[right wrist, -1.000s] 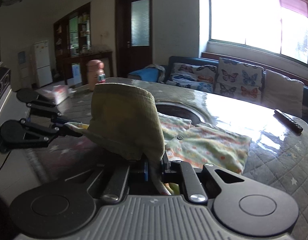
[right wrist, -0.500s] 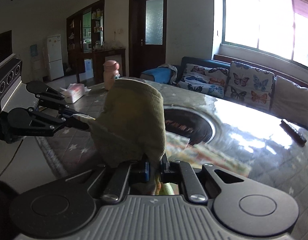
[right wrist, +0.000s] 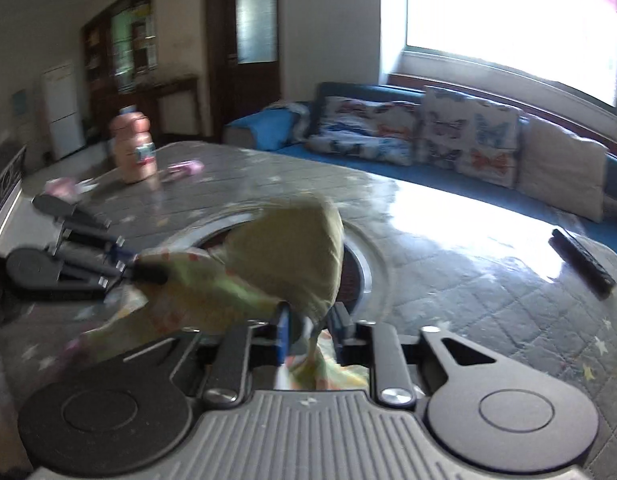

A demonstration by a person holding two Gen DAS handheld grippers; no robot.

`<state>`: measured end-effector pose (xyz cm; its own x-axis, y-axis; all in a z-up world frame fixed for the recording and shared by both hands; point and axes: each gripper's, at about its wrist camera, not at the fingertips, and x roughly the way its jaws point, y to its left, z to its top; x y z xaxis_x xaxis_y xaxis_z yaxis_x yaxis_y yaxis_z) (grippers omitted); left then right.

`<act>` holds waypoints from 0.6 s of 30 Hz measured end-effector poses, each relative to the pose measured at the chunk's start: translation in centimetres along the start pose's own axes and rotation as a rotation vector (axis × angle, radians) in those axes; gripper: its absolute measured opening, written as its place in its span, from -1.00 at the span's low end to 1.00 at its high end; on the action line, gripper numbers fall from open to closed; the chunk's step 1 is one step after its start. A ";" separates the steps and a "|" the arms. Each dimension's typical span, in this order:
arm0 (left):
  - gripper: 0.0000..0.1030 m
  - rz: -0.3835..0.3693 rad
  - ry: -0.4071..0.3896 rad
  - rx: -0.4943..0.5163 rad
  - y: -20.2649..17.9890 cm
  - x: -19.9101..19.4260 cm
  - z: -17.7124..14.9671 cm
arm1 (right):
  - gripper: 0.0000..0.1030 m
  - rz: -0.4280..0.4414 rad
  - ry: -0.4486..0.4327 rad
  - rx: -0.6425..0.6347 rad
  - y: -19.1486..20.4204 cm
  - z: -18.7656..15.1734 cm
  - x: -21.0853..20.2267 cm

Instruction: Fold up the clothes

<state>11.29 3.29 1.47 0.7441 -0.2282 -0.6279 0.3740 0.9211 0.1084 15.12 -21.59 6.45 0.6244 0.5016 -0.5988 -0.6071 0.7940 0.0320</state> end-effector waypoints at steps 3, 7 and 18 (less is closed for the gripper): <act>-0.76 0.016 0.040 -0.041 0.7 1.7 -0.7 | -0.39 -0.037 0.001 0.029 -0.8 -1.3 0.6; -0.62 0.028 0.039 -0.078 1.4 1.7 -1.3 | -0.35 -0.086 -0.004 0.083 -1.7 -3.8 0.0; -0.61 0.158 0.018 -0.158 3.1 0.1 -1.4 | -0.33 -0.267 -0.115 0.292 -4.8 -8.5 -2.8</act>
<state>11.73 6.61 0.70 0.7757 -0.0728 -0.6269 0.1611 0.9833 0.0851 12.10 -29.68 1.18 0.8018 0.2871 -0.5241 -0.2621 0.9571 0.1233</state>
